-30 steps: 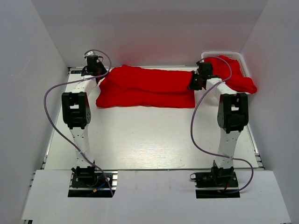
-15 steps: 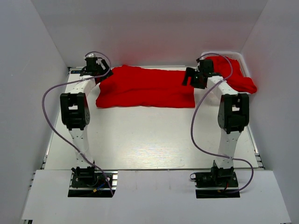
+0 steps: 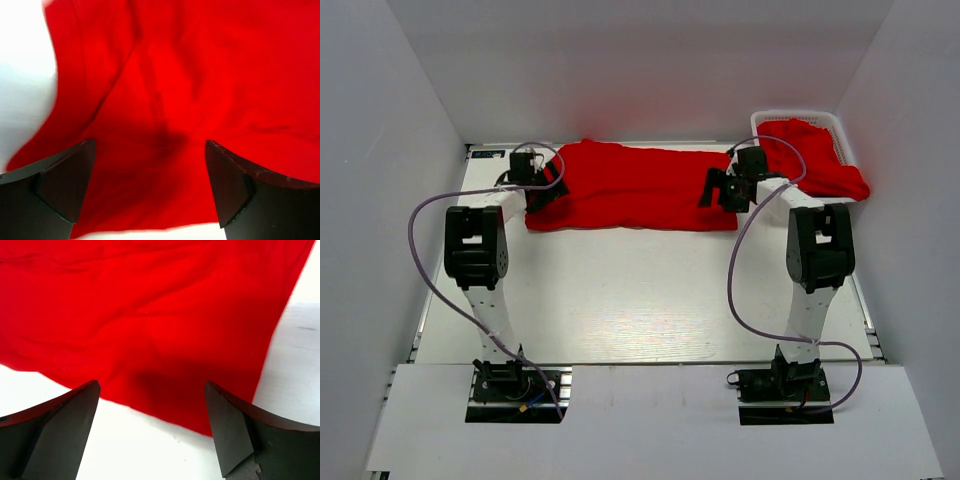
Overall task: Fold and stack the t-shirts
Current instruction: Grap the side of the flattened tshirt furthest away from the robot with both arms
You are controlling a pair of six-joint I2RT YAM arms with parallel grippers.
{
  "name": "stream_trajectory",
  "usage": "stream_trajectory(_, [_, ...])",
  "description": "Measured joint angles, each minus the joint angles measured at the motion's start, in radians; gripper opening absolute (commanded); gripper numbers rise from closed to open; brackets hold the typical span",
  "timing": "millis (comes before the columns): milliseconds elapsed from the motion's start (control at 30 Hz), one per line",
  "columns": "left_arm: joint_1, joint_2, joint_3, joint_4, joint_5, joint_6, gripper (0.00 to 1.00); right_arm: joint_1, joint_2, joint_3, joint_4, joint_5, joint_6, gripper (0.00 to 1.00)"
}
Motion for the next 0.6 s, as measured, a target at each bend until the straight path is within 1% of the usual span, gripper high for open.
stream_trajectory(67, [0.000, 0.050, -0.011, -0.001, 0.023, -0.001, 1.00, -0.001, 0.027, 0.000, 0.006, -0.006, 0.010, 0.90])
stream_trajectory(167, [0.001, 0.038, -0.044, 0.038, 0.045, -0.002, 1.00, -0.001, 0.043, -0.047, 0.033, -0.008, 0.022, 0.90])
stream_trajectory(233, [0.002, 0.028, -0.076, 0.060, 0.047, -0.003, 1.00, -0.004, 0.026, -0.080, 0.065, -0.013, 0.040, 0.90])
stream_trajectory(333, [0.004, -0.015, -0.150, 0.090, 0.044, -0.005, 1.00, -0.006, -0.035, -0.189, 0.153, -0.016, 0.068, 0.90])
stream_trajectory(467, [0.005, -0.143, -0.309, 0.086, 0.005, -0.032, 1.00, -0.007, -0.195, -0.406, 0.203, 0.005, 0.128, 0.90])
stream_trajectory(600, [0.006, -0.381, -0.551, 0.000, -0.060, -0.090, 1.00, -0.005, -0.410, -0.650, 0.209, 0.054, 0.204, 0.90])
